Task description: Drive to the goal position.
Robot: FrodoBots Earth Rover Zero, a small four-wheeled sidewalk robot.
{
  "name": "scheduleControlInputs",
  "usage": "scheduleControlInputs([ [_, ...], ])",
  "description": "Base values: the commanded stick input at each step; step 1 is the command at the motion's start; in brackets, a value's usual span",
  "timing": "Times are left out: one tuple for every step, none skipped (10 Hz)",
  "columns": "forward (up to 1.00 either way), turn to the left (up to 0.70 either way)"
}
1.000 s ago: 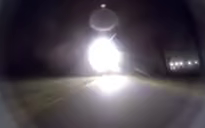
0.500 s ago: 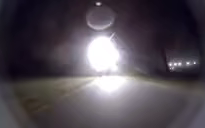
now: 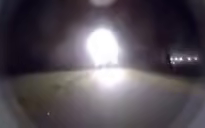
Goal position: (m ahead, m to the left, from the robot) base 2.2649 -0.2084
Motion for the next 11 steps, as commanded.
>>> scheduleControlInputs([
  [1.00, 0.00],
  [1.00, 0.00],
  [1.00, 0.00],
  [1.00, 0.00],
  [1.00, 0.00],
  [1.00, 0.00],
  [1.00, 0.00],
  [1.00, 0.00],
  [1.00, 0.00],
  [1.00, 0.00],
  [1.00, 0.00],
])
